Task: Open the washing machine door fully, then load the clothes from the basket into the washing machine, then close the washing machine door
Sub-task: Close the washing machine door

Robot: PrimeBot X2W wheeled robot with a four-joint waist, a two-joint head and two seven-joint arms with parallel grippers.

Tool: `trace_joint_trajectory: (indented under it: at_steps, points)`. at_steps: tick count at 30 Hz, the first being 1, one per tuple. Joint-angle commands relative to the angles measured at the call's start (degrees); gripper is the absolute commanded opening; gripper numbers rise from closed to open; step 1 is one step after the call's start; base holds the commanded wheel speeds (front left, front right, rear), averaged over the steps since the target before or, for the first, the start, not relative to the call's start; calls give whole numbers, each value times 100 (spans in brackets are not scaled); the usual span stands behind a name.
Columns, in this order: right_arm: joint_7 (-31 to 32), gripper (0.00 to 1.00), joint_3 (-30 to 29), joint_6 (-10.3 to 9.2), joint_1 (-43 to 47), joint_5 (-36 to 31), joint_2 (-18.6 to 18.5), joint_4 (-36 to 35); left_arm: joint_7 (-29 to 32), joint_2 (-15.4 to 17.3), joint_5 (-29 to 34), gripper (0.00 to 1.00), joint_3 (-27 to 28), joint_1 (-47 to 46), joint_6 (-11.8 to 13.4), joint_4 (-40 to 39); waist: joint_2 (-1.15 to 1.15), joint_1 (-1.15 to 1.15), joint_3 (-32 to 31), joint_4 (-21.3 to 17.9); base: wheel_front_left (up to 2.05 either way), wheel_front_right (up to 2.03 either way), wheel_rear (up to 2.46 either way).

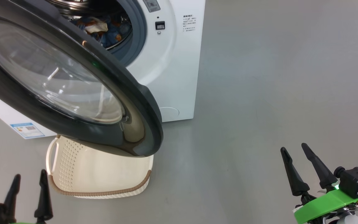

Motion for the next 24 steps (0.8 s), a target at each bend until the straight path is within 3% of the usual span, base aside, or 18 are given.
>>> trace_joint_trajectory:
  at_steps: [1,19,21,23,24]
  points:
    - [-27,100,95,16,88,52,-41,-110,-35,25,172,100,258,-5,-14,-161,0,0,-16,0,0,0,0]
    - [-27,100,64,16,149,32,76,-59,-36,-262,490,100,372,90,-14,-137,0,0,-94,59,0,0,0]
    - [-27,41,30,16,117,38,143,-58,-36,-287,492,100,368,92,-14,-136,0,0,-110,73,0,0,0]
    - [-27,0,-44,16,63,50,246,-69,-36,-333,499,100,377,97,-14,-136,0,0,-121,91,0,0,0]
    - [-27,0,-59,16,32,60,303,-75,-36,-357,505,100,373,104,-14,-139,0,0,-126,105,0,0,0]
